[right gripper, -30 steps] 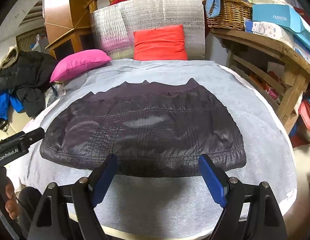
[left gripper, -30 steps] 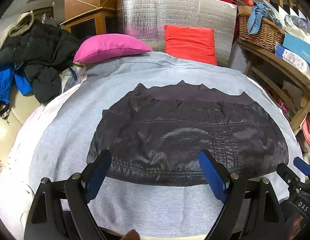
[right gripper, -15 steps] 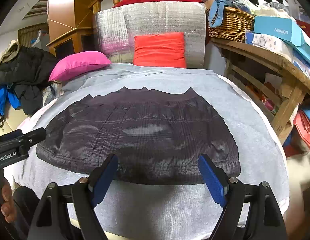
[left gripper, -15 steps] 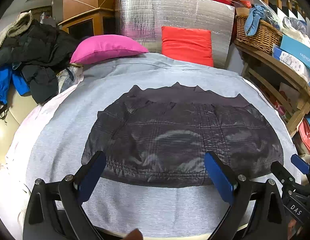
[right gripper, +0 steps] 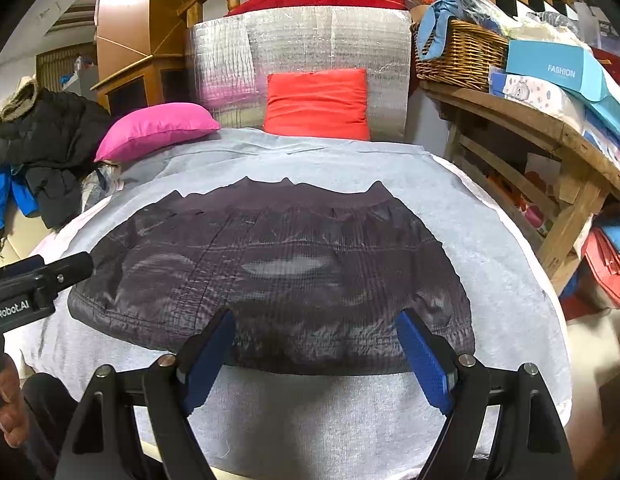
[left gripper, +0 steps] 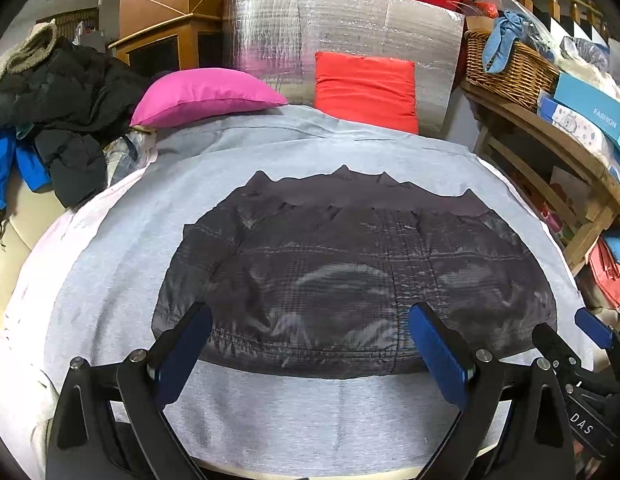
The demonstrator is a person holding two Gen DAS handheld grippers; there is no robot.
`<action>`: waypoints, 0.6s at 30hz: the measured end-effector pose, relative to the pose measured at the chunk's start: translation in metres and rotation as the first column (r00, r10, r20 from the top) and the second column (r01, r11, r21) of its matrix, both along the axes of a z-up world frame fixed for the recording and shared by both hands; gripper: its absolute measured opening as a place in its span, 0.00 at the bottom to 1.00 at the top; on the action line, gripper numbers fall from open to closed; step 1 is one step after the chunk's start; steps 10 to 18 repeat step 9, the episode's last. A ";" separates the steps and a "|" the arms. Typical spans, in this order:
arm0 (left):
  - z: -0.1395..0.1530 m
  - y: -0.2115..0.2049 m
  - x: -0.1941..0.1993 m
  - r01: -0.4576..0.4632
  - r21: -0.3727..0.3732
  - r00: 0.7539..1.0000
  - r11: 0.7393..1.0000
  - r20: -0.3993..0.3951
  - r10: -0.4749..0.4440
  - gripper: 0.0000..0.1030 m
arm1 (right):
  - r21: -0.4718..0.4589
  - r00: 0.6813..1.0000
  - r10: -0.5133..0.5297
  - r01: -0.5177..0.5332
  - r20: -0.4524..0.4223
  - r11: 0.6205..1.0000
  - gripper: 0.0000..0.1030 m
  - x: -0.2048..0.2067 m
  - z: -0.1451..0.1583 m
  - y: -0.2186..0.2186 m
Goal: Fold large clothes
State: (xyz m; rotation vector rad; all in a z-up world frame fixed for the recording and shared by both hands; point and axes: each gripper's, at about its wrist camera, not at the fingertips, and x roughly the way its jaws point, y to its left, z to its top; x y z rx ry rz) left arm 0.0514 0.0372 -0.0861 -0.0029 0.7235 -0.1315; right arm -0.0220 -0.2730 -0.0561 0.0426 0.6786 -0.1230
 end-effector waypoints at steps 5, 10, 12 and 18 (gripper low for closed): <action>0.003 -0.001 -0.001 0.010 -0.001 1.000 1.000 0.014 -0.010 0.95 | -0.002 1.000 -0.001 0.001 -0.001 1.000 0.83 0.001 0.000 0.000; 0.005 -0.002 -0.002 0.016 0.003 1.000 1.000 0.027 -0.016 0.95 | -0.004 1.000 0.001 -0.001 -0.001 1.000 0.83 0.000 0.000 0.001; 0.005 -0.002 -0.002 0.016 0.003 1.000 1.000 0.027 -0.016 0.95 | -0.004 1.000 0.001 -0.001 -0.001 1.000 0.83 0.000 0.000 0.001; 0.005 -0.002 -0.002 0.016 0.003 1.000 1.000 0.027 -0.016 0.95 | -0.004 1.000 0.001 -0.001 -0.001 1.000 0.83 0.000 0.000 0.001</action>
